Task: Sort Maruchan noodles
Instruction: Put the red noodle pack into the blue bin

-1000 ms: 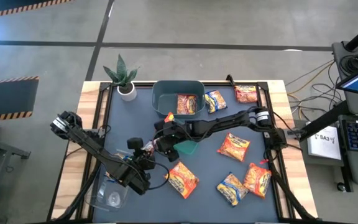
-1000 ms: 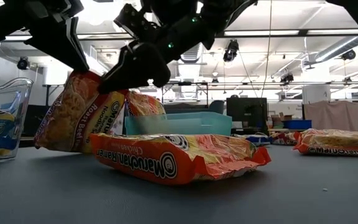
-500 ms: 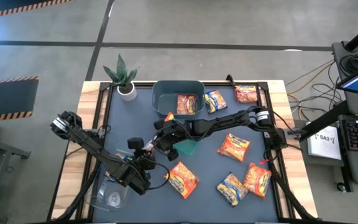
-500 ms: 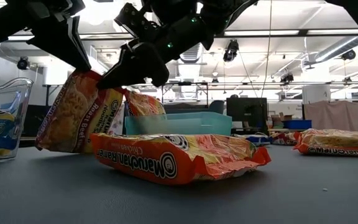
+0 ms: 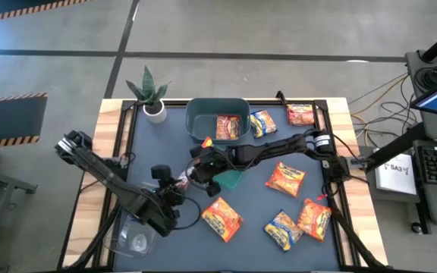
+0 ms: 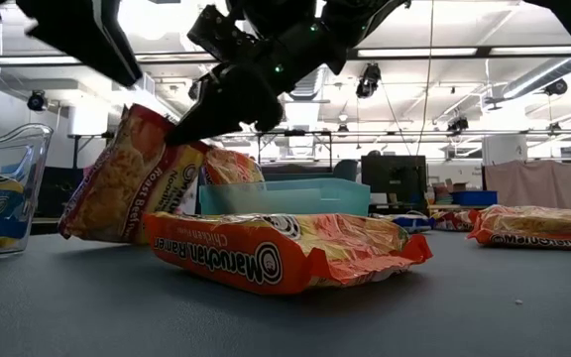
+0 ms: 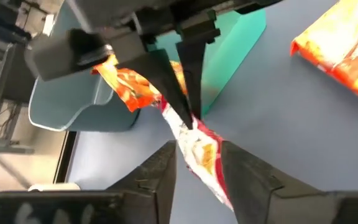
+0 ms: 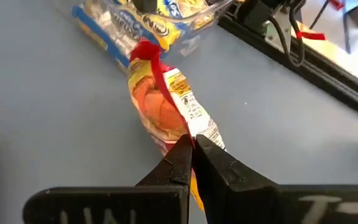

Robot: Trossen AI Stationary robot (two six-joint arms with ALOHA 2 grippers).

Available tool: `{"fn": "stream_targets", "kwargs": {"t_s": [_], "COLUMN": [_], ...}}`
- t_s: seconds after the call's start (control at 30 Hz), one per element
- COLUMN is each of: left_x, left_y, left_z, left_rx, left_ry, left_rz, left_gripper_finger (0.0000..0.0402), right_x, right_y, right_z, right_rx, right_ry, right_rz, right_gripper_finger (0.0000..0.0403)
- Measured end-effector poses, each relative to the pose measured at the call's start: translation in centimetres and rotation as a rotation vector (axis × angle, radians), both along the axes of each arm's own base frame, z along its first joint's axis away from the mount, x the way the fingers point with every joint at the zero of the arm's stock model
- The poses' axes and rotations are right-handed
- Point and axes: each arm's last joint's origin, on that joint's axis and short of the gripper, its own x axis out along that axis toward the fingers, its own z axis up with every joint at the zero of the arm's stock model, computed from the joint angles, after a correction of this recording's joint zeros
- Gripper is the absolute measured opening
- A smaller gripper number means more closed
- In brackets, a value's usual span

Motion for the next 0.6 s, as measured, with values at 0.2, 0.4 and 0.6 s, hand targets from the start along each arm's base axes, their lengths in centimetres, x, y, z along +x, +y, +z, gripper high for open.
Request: {"fn": "stream_targets", "kwargs": {"t_s": [0.2, 0.4, 0.6], "left_x": [-1.4, -3.1, -3.0], "left_y": [0.5, 0.7, 0.4], "left_z": [2.1, 1.5, 0.4], "left_rx": [0.031, 0.083, -0.037], "left_ry": [-0.099, -0.241, -0.395], "left_rz": [-0.034, -0.017, 0.009], "left_gripper_finger": [0.0132, 0.0135, 0.0135], "right_x": [-0.6, -2.2, -3.0], "right_y": [0.1, 0.6, 2.4], "right_z": [1.0, 2.6, 3.7], "right_rx": [0.126, 0.280, 0.455], "right_ry": [0.042, 0.153, 0.203], "right_rz": [-0.084, -0.198, -0.310], "right_gripper_finger": [0.0009, 0.0008, 0.0008]}}
